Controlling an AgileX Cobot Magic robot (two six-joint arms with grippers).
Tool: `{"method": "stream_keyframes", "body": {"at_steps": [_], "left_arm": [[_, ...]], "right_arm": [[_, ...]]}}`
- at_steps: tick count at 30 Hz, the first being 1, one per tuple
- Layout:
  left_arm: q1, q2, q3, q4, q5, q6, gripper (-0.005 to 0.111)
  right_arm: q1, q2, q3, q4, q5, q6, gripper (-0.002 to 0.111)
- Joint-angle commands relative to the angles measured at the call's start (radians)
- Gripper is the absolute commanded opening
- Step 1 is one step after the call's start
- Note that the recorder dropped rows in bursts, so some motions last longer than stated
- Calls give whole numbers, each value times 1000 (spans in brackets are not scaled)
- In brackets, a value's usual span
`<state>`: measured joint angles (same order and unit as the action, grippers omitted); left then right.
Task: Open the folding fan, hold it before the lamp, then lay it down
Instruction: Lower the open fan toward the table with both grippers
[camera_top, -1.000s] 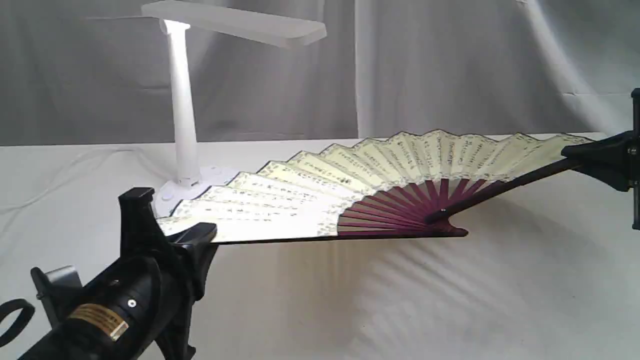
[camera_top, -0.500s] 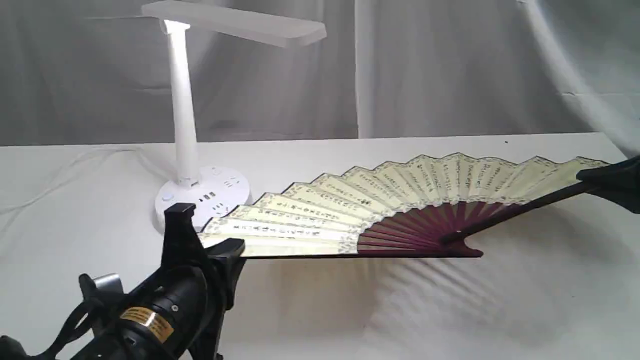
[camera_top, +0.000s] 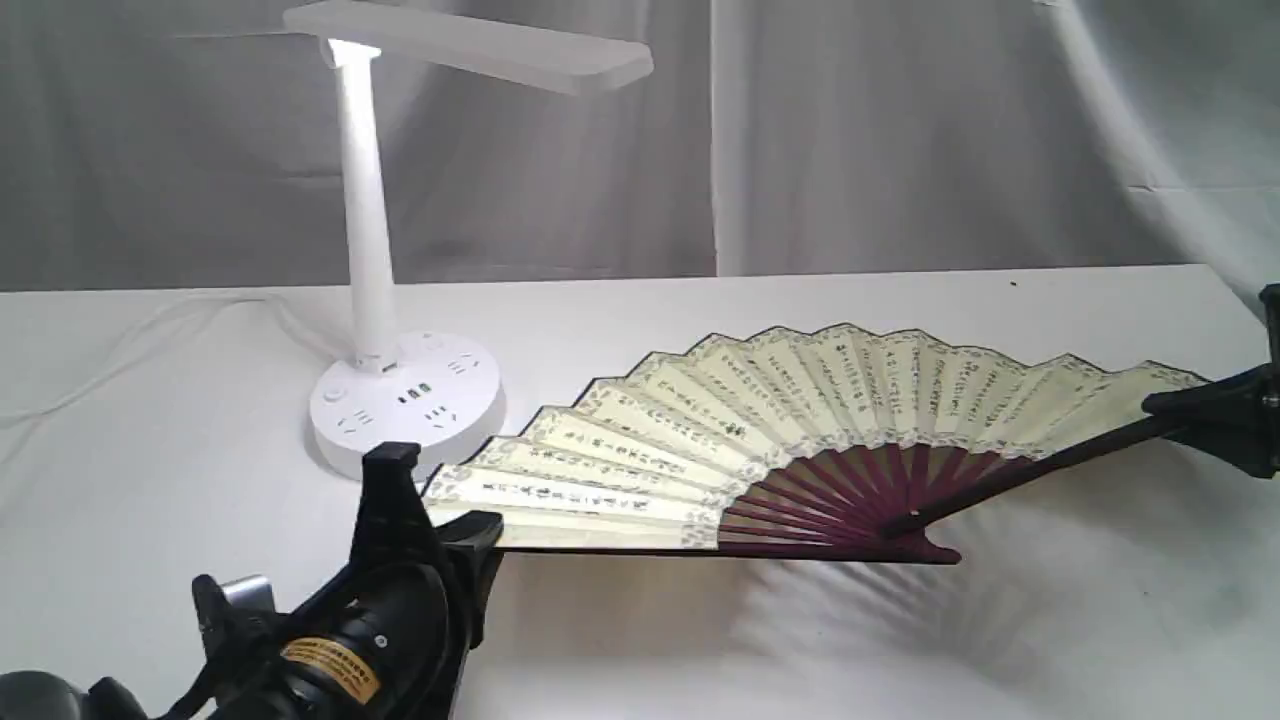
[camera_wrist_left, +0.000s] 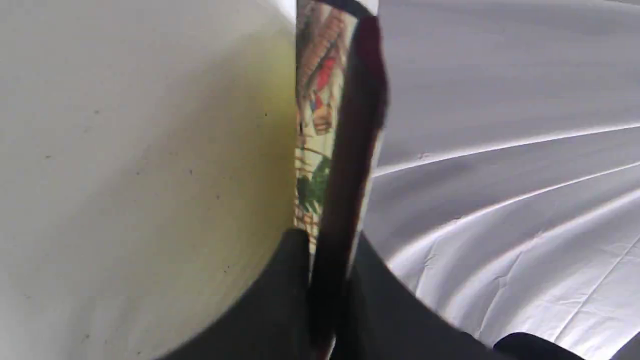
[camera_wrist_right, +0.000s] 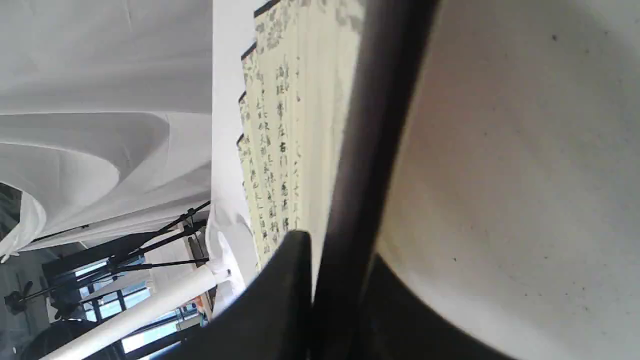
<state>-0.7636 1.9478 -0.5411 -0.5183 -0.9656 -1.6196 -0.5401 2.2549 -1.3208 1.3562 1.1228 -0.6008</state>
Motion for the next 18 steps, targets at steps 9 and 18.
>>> {"method": "stream_keyframes", "body": {"at_steps": [9, 18], "left_arm": [[4, 0, -11, -24, -52, -30, 17], [4, 0, -11, -24, -52, -25, 20]], "right_arm": [[-7, 5, -2, -70, -24, -53, 0], [-7, 5, -2, -73, -24, -74, 0]]}}
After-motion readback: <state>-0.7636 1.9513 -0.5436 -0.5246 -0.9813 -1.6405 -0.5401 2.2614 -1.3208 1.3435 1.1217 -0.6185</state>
